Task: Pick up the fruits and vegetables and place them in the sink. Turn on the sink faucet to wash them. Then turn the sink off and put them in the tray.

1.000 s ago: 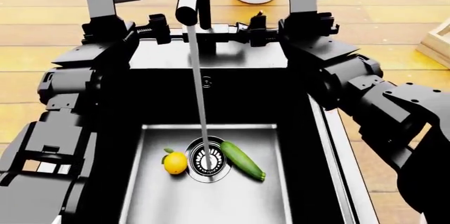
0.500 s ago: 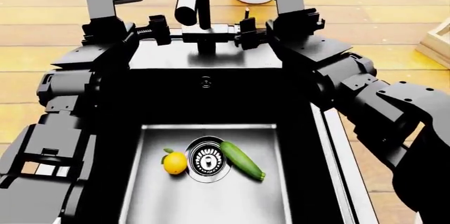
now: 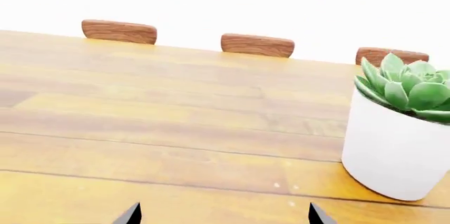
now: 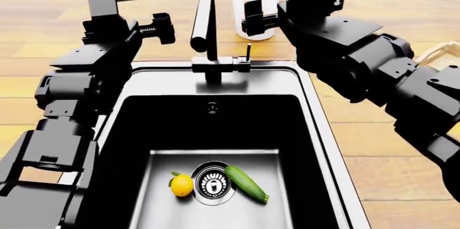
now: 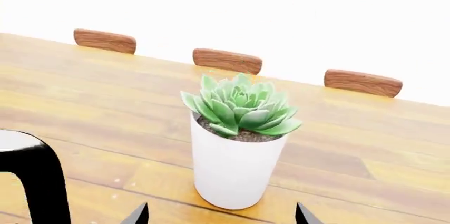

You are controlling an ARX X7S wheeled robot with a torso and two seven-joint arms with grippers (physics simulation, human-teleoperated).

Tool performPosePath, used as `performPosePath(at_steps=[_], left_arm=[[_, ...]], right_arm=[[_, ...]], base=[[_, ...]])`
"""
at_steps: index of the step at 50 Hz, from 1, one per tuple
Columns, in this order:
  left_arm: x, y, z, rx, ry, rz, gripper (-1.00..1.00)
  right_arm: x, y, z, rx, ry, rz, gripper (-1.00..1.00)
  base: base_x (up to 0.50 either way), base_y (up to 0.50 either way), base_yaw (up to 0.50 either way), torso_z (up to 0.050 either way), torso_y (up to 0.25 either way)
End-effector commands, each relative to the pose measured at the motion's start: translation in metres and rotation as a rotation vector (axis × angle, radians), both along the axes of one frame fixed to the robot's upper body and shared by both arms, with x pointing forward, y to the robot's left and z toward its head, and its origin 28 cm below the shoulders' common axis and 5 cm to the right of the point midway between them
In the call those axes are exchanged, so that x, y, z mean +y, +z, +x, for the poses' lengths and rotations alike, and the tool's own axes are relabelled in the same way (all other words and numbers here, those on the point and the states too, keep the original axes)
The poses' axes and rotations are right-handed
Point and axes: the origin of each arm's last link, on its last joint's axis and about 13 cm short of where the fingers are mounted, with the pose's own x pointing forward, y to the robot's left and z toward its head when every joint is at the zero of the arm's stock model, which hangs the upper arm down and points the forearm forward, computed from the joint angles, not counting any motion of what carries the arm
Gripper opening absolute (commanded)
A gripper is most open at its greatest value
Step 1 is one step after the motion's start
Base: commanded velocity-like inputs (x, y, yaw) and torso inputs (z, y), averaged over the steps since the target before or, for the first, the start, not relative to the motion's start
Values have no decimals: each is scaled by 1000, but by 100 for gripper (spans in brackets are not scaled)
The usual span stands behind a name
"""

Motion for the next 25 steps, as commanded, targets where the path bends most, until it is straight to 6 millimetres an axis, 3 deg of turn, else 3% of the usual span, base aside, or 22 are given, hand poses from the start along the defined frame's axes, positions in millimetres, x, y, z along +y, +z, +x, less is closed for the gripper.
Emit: performPosePath(at_steps=[1, 9, 17, 25], left_arm=[[-1, 3, -3, -7, -7, -1, 100], [6, 11, -14, -25, -45, 14, 100], [26, 46, -69, -81, -151, 85, 100], [45, 45, -129, -70, -215, 271, 100]], right_arm=[[-12, 23, -17, -50, -25, 23, 100], [-32, 37, -40, -78, -54, 18, 100], [-47, 45, -87, 23, 4, -102, 100], [-53, 44, -148, 225, 158, -289, 100]], base=[[0, 0, 0, 11, 250], [0, 0, 0, 10, 219], [0, 0, 0, 0, 0], [0, 0, 0, 0, 0]])
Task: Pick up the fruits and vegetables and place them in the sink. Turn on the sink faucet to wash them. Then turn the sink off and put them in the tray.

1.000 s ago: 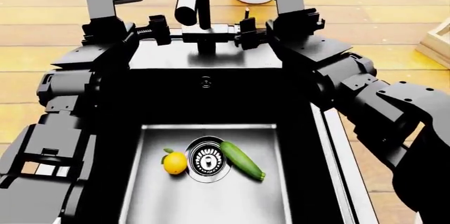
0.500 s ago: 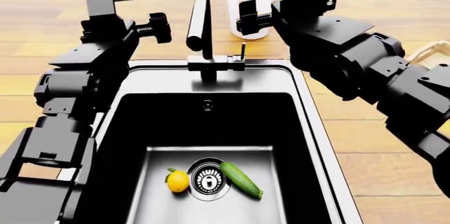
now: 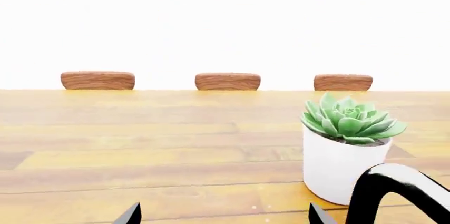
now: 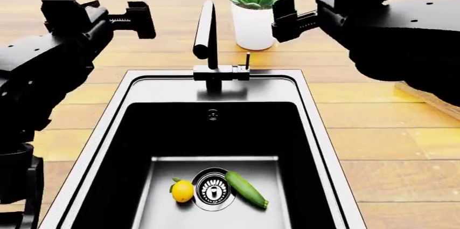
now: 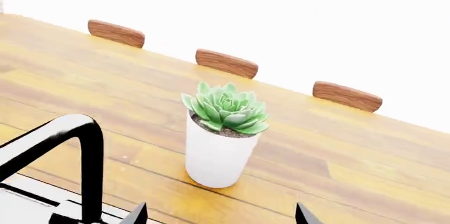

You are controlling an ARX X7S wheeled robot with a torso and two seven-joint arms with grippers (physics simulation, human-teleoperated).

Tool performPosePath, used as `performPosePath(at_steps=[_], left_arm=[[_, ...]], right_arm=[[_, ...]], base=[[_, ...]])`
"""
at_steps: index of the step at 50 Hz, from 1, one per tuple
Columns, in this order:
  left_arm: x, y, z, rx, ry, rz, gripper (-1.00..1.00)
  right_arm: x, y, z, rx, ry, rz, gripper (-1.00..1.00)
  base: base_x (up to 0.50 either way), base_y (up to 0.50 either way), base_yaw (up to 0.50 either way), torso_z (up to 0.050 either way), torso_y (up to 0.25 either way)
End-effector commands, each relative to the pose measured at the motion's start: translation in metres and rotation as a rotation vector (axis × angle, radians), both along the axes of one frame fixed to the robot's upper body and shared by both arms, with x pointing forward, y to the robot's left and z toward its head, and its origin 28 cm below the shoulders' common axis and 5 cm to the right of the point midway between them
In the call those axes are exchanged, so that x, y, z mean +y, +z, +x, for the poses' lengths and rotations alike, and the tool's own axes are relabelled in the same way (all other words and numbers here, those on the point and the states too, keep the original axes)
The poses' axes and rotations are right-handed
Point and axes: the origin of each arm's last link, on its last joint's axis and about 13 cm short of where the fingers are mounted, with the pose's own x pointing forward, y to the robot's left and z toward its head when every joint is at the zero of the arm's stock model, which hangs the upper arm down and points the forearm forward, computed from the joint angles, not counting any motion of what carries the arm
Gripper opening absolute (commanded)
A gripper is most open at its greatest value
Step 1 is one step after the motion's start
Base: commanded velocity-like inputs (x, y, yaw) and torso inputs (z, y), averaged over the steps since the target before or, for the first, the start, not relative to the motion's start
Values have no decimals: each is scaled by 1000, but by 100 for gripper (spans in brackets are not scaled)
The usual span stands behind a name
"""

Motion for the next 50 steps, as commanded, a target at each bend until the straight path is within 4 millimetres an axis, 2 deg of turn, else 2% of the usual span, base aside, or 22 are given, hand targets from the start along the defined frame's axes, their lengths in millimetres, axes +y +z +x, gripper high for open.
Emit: performPosePath(at_steps=[1, 9, 12, 18, 25, 37, 40, 42, 50], left_arm=[[18, 5, -72, -2, -92, 239, 100], [22, -15, -115, 35, -243, 476, 100], [23, -23, -130, 49, -323, 544, 100], [23, -36, -147, 72, -433, 639, 100], [18, -46, -157, 79, -525, 716, 100], [7, -50, -157, 86, -605, 730, 100], [6, -50, -155, 103, -611, 707, 100], [5, -51, -154, 110, -616, 708, 100], [-2, -63, -149, 145, -619, 759, 100]], right_arm=[[-14, 1, -77, 199, 141, -213, 100], [-14, -4, -117, 333, 234, -350, 100], [-13, -8, -132, 382, 330, -364, 100], [-8, -12, -145, 420, 416, -384, 100], [-3, -13, -144, 395, 449, -377, 100], [7, -16, -140, 365, 503, -343, 100], [12, -16, -138, 361, 537, -309, 100], [17, -20, -135, 383, 555, -291, 100], [33, -60, -106, 511, 517, -340, 100]], base=[[0, 0, 0, 0, 0], [0, 0, 0, 0, 0], [0, 0, 0, 0, 0], [0, 0, 0, 0, 0], [0, 0, 0, 0, -199], [0, 0, 0, 0, -250], [0, 0, 0, 0, 0], [0, 0, 0, 0, 0], [0, 0, 0, 0, 0]])
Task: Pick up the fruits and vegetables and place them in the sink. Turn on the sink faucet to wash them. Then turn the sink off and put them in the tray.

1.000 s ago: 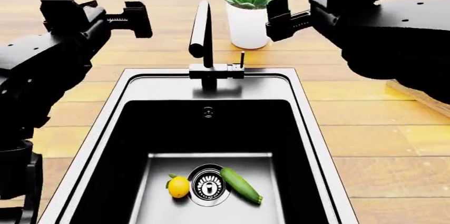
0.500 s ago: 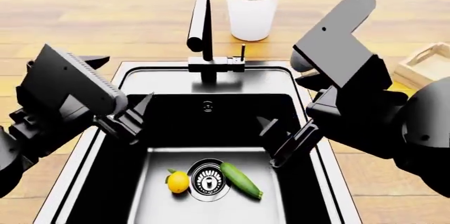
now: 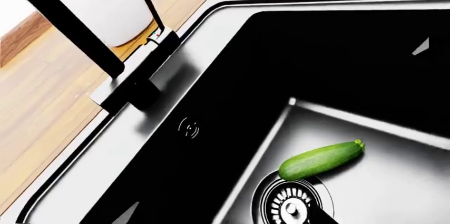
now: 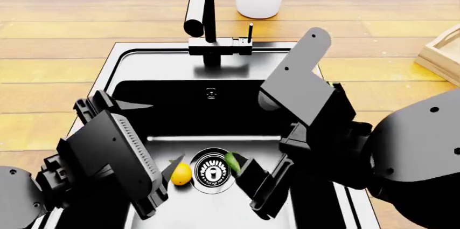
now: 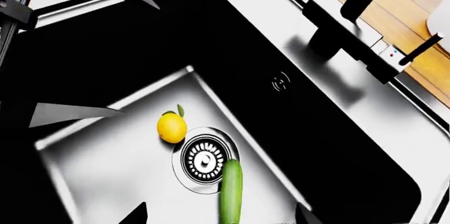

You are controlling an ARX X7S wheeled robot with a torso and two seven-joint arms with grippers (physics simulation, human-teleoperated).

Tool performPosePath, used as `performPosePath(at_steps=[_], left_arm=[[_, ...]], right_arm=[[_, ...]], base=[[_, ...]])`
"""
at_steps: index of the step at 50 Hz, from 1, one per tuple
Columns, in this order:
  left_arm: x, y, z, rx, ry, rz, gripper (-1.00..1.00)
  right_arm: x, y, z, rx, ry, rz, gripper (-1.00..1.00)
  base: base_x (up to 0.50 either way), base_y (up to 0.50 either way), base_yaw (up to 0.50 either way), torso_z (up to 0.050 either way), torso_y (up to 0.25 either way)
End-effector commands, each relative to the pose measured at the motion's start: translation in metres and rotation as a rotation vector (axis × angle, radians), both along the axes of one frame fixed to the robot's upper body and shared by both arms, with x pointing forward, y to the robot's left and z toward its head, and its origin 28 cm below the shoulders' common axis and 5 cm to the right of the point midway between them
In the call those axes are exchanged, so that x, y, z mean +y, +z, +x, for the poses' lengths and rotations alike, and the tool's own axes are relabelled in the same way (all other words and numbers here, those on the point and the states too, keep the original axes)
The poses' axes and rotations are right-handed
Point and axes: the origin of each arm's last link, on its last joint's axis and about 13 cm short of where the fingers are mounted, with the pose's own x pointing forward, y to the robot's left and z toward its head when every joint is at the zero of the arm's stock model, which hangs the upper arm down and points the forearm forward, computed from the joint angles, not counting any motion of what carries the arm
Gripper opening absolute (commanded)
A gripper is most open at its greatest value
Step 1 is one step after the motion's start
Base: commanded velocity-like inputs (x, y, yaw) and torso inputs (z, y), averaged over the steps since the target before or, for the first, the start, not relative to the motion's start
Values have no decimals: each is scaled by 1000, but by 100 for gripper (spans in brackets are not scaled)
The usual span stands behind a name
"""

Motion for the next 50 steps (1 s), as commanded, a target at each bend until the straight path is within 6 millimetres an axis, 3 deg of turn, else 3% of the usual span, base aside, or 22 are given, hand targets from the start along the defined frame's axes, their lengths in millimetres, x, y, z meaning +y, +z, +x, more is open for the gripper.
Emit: performPosePath(at_steps=[1, 8, 15, 20, 37, 50], left_arm=[[-8, -12, 3, 37, -22, 65, 100], [-11, -16, 9, 34, -6, 115, 100], [-12, -17, 12, 11, 0, 136, 100], [-13, -19, 14, 9, 7, 138, 100], [-13, -23, 21, 36, 39, 128, 100], [-13, -28, 21, 49, 38, 130, 100]], right_arm=[[18, -34, 24, 97, -12, -37, 100], [21, -53, 44, 182, -148, -96, 100], [25, -63, 59, 212, -187, -114, 100], [25, -82, 75, 242, -212, -114, 100], [34, -108, 100, 290, -222, -114, 100], [38, -156, 113, 380, -215, -139, 100]], base=[[0, 0, 0, 0, 0], [0, 0, 0, 0, 0], [0, 0, 0, 0, 0], [0, 0, 0, 0, 0], [0, 0, 0, 0, 0], [0, 0, 0, 0, 0]])
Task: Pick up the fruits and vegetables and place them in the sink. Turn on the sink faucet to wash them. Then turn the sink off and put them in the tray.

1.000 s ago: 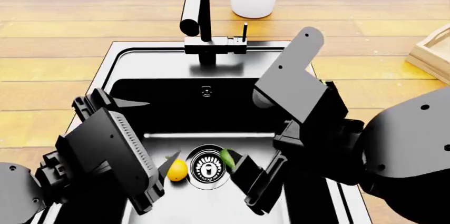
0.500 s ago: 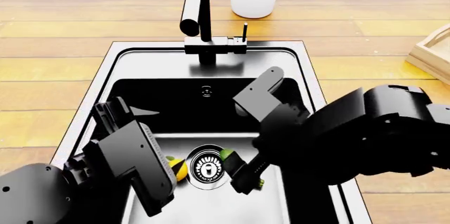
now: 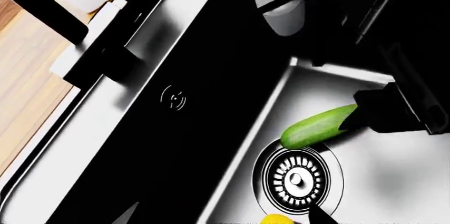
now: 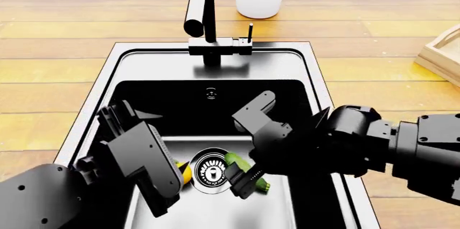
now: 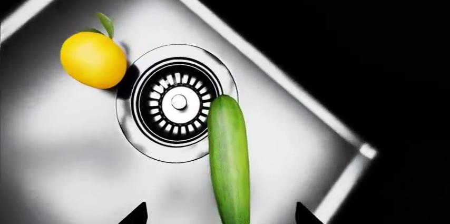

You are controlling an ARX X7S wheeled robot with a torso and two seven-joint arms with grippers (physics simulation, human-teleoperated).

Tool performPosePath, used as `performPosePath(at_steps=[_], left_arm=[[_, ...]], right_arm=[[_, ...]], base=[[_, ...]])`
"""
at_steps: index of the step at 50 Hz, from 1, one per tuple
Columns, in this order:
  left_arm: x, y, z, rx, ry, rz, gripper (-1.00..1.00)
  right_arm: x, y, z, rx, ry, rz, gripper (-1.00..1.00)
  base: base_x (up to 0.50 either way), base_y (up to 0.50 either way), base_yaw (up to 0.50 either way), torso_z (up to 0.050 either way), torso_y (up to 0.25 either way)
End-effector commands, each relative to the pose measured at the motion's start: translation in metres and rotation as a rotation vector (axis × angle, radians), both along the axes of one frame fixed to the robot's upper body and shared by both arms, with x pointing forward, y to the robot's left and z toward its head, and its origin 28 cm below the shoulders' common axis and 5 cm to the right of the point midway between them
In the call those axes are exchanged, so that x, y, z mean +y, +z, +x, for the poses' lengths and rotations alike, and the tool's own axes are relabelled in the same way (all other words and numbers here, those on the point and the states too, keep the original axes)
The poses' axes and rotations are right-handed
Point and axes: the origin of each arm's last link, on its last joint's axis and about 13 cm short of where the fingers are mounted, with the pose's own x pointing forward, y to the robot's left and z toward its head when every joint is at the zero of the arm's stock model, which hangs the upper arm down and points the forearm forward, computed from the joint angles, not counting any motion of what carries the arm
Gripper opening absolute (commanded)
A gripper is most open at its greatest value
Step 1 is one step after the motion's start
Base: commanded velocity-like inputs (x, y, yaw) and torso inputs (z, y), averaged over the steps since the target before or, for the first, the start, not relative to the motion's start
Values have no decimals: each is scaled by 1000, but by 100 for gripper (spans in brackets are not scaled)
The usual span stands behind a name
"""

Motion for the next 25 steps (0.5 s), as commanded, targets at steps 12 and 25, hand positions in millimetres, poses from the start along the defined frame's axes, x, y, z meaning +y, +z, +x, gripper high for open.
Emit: performPosePath(at_steps=[12, 25], left_arm=[[1, -6, 2, 23, 3, -4, 100], [0, -9, 3, 36, 0, -6, 100]], right_arm=[[3, -48, 26, 75, -28, -11, 100], [1, -67, 37, 106, -48, 6, 100]], base=[[0, 0, 0, 0, 0], [0, 0, 0, 0, 0]])
